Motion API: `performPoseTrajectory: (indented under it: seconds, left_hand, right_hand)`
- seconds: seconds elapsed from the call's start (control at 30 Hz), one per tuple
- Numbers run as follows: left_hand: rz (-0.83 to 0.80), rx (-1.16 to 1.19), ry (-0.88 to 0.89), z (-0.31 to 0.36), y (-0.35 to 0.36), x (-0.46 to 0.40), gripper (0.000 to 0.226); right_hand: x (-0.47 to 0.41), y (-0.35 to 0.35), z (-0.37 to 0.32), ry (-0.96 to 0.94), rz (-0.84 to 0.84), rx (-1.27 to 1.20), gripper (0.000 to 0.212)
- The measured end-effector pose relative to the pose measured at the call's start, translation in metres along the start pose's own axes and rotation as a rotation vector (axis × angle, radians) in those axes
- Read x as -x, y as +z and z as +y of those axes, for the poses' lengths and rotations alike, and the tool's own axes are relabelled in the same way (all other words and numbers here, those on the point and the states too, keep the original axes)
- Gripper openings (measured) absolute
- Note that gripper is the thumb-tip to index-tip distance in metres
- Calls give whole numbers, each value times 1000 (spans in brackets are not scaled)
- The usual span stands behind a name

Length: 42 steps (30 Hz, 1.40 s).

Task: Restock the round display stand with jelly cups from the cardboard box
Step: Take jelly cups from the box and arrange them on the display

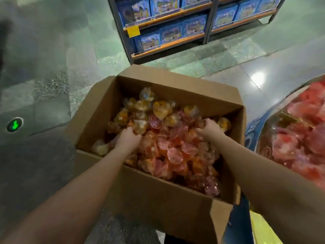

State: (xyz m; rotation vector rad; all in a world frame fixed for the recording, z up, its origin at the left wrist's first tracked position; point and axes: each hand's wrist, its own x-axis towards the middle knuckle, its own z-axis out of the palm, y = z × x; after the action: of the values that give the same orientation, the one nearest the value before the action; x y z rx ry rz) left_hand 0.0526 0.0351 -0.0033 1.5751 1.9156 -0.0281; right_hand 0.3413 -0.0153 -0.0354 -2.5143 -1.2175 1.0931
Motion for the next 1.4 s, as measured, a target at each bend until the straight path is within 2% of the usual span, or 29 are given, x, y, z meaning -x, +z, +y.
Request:
performPoseTrajectory:
  seconds: [0.13, 0.23, 0.43, 0.57, 0.67, 0.77, 0.9, 1.0, 1.07, 1.17, 1.27, 1.4]
  left_hand:
    - [-6, 58, -69, 11, 18, -52, 63]
    - [-14, 109, -145, 11, 35, -79, 66]
    - [62, 124, -178, 9, 55, -103, 80]
    - [76, 187, -177, 6, 56, -104, 79]
    - [100, 267, -156, -2, 49, -93, 78]
    - [76, 366, -105, -11, 33, -61, 76]
    - [-8, 526, -8, -25, 10, 8, 75]
    - [-64, 590, 80, -31, -2, 79, 50]
    - [-94, 619, 139, -37, -7, 133, 43]
    - [-118, 664, 244, -65, 1, 203, 42]
    - [-172, 688, 306, -94, 18, 269, 54]
    - [-239, 664, 404, -113, 42, 346, 57]
  right_hand:
    - [-64, 15, -11, 87, -4, -122, 97]
    - [-96, 28, -15, 105, 19, -171, 109]
    - [-130, 49, -13, 157, 55, -269, 98]
    - [-132, 48, -18, 154, 85, -436, 85]
    - [-115, 45, -25, 97, 145, -477, 85]
    - [-73, 43, -23, 41, 199, -572, 88]
    - [11, 35, -10, -16, 241, -635, 80]
    - [91, 35, 10, -91, 246, -636, 78]
    - [148, 40, 25, -147, 251, -593, 78]
    - [236, 52, 48, -223, 275, -537, 77]
    - [322, 66, 79, -285, 313, -490, 76]
    - [425, 80, 131, -307, 339, -485, 79]
